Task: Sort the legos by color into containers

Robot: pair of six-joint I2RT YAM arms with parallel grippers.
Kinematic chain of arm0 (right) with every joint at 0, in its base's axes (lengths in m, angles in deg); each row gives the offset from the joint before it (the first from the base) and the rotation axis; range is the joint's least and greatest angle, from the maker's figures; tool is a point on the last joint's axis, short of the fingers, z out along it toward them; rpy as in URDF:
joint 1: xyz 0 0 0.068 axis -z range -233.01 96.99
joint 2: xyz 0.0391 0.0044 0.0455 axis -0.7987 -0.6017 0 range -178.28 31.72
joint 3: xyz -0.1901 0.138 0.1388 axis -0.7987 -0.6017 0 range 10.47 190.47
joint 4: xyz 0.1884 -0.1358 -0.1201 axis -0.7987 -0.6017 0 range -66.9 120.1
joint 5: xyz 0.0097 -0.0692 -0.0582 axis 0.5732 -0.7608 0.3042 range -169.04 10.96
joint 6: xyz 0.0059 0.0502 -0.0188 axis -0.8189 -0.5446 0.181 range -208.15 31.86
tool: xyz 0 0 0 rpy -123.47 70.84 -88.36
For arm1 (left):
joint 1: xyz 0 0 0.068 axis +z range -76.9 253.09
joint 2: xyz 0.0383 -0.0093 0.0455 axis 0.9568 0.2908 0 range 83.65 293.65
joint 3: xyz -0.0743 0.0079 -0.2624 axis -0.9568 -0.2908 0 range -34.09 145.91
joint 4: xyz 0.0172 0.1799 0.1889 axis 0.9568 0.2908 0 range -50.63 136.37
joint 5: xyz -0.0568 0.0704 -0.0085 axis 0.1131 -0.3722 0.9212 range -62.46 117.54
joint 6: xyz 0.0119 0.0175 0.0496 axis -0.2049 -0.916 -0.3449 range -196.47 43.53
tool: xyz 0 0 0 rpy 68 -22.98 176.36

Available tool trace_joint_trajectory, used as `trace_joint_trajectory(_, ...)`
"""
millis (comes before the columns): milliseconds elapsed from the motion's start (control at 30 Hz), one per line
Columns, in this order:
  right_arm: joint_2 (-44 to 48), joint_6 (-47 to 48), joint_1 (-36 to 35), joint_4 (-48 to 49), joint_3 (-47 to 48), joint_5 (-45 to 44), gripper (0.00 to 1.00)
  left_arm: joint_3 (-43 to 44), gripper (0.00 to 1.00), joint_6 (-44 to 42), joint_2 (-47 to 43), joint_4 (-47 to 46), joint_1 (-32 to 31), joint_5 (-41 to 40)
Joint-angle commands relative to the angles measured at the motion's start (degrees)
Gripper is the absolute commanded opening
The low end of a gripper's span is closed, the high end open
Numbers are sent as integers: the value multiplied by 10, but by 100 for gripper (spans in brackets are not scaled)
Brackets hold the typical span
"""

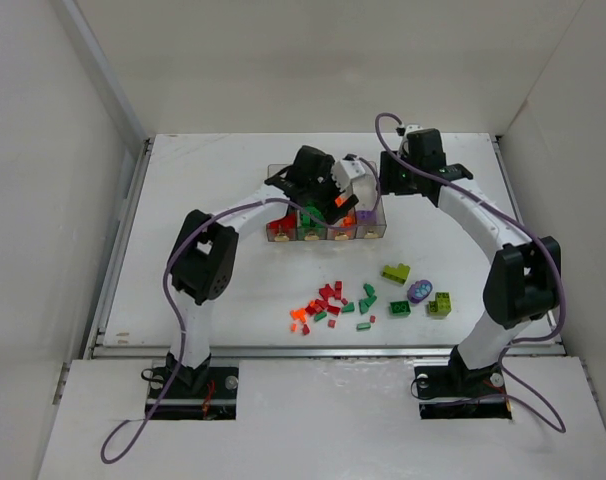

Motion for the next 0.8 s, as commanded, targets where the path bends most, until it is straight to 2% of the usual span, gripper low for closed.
trace_joint_trajectory(0,61,9,-11,-9,-6,-40,63,-21,100,27,-100,-9,-1,-41)
trace_joint_trajectory(67,79,14,-31,-15,-15,-89,63,-36,100,40,-149,-3,-1,-105)
trace_joint_trajectory(133,99,20,-79,-30,-30,-124,65,-72,100,72,-187,4,12,-166)
trace_joint_trajectory(167,99,25,-98,-36,-36,-136,66,-89,100,85,-206,9,17,-231)
trace_joint_trajectory(200,99,25,-135,-46,-43,-136,66,-107,100,102,-248,9,22,-261)
trace_joint_trajectory(267,99,19,-172,-46,-68,-124,66,-172,100,185,-291,31,49,-346)
trace_joint_trajectory(333,91,8,-229,-40,-97,-111,66,-213,100,266,-355,64,76,-386)
trace_joint_trajectory(367,86,-6,-248,-40,-105,-111,66,-256,100,328,-375,75,85,-392)
trace_joint_trajectory(533,68,-25,-344,14,-138,-59,64,-383,100,479,-492,102,102,-403)
trace_joint_trajectory(600,44,-31,-389,21,-138,-59,63,-432,100,507,-514,102,117,-403)
trace_joint_trajectory(767,-10,-37,-471,15,-133,-44,49,-503,100,539,-581,72,163,-385)
